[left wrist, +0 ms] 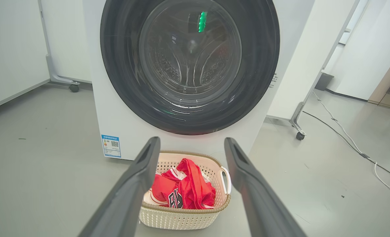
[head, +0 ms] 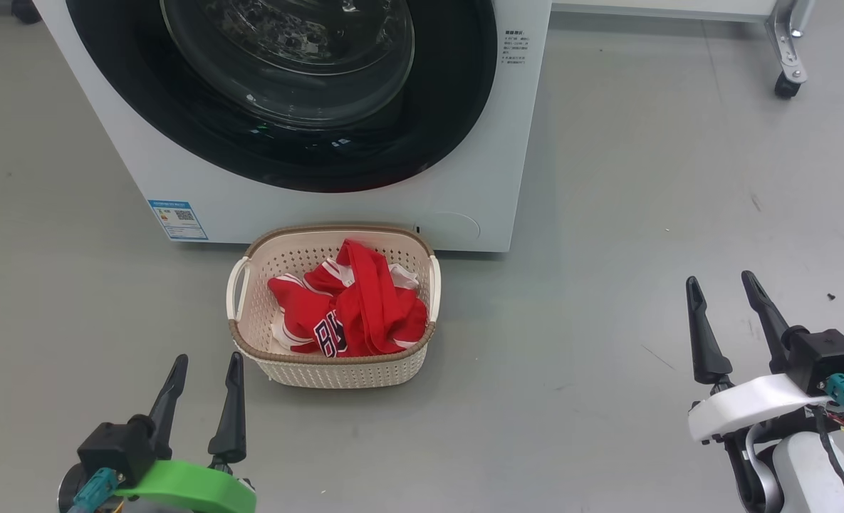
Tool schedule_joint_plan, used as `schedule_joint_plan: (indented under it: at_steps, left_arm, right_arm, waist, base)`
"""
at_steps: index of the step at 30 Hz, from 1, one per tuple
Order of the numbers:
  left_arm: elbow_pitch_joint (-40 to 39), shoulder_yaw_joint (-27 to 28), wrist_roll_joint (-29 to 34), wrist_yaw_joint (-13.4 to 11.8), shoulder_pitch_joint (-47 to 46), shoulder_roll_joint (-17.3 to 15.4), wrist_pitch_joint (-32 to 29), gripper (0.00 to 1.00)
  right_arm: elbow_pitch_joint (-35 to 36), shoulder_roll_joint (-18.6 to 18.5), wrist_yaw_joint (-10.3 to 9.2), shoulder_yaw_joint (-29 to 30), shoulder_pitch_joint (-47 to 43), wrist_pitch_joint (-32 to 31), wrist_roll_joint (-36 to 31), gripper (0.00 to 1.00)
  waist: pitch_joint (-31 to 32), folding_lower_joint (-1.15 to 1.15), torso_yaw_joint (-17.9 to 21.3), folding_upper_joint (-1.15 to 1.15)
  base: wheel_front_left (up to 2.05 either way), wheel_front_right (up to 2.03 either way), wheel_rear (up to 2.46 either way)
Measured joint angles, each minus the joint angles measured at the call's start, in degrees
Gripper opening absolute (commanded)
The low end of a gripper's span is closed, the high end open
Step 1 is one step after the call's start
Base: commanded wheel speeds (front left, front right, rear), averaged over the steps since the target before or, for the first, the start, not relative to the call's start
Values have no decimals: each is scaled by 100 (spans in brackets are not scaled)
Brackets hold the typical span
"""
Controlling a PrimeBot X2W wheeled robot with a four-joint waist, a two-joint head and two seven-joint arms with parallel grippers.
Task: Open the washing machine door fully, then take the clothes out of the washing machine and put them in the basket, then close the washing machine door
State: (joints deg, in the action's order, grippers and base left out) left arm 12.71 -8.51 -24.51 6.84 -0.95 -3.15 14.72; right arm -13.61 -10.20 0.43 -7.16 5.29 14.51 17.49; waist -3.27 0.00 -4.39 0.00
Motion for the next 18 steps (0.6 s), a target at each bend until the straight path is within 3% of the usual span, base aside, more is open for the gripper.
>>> schedule_joint_plan:
  at_steps: [18]
  left_arm:
    - [19, -79, 263, 1, 10, -4, 0, 100]
  right_arm:
    - [-2, 105, 66, 62, -102, 0, -75, 100]
  waist:
    - [121, 0, -24, 0]
  base:
    - [0, 0, 0]
